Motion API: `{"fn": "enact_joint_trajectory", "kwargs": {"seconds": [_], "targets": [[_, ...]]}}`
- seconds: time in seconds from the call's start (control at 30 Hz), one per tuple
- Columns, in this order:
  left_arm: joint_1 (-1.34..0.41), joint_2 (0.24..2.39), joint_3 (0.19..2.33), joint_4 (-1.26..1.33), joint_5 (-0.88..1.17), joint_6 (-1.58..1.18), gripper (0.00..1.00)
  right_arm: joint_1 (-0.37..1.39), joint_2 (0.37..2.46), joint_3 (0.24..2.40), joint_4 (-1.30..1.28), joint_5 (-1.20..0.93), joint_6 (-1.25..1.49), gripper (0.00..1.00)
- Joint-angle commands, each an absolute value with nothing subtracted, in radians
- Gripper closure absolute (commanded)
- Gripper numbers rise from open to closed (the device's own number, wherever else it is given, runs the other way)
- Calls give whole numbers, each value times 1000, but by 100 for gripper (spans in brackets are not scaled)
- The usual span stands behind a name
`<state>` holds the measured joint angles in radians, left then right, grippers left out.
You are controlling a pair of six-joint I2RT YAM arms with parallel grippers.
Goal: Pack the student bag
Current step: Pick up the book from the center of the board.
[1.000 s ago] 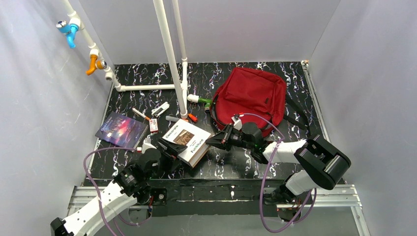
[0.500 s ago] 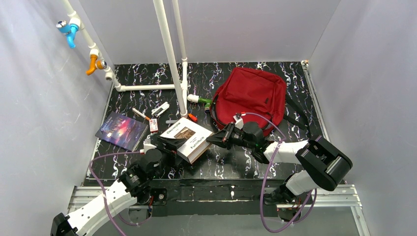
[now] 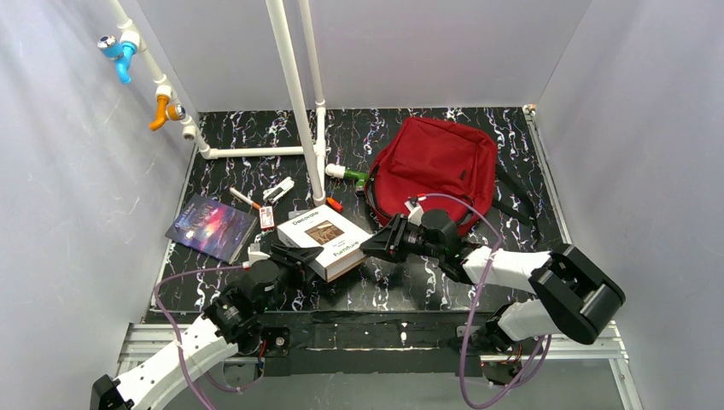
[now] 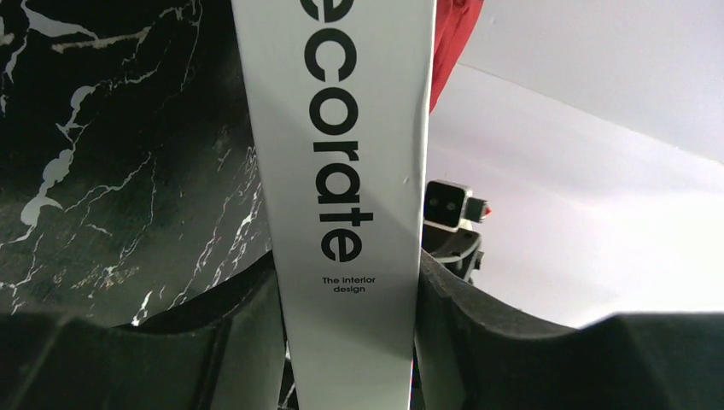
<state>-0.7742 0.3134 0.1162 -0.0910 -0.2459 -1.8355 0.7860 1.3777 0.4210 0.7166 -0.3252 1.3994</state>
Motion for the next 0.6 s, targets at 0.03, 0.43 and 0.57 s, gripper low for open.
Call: {"fn": "enact_joint_trajectory", "kwargs": {"seconds": [0.03,0.43,0.57], "targets": [[-775,277,192,-185,-176,-1768,72,793,1263,599,186,-352,931,41],[-776,476,347,36,187,-1292,85,791,875,686,-440,-204,601,2],[-776,526,449,53,214,-1132,87,790,738,554,-245,-264,887,2]]}}
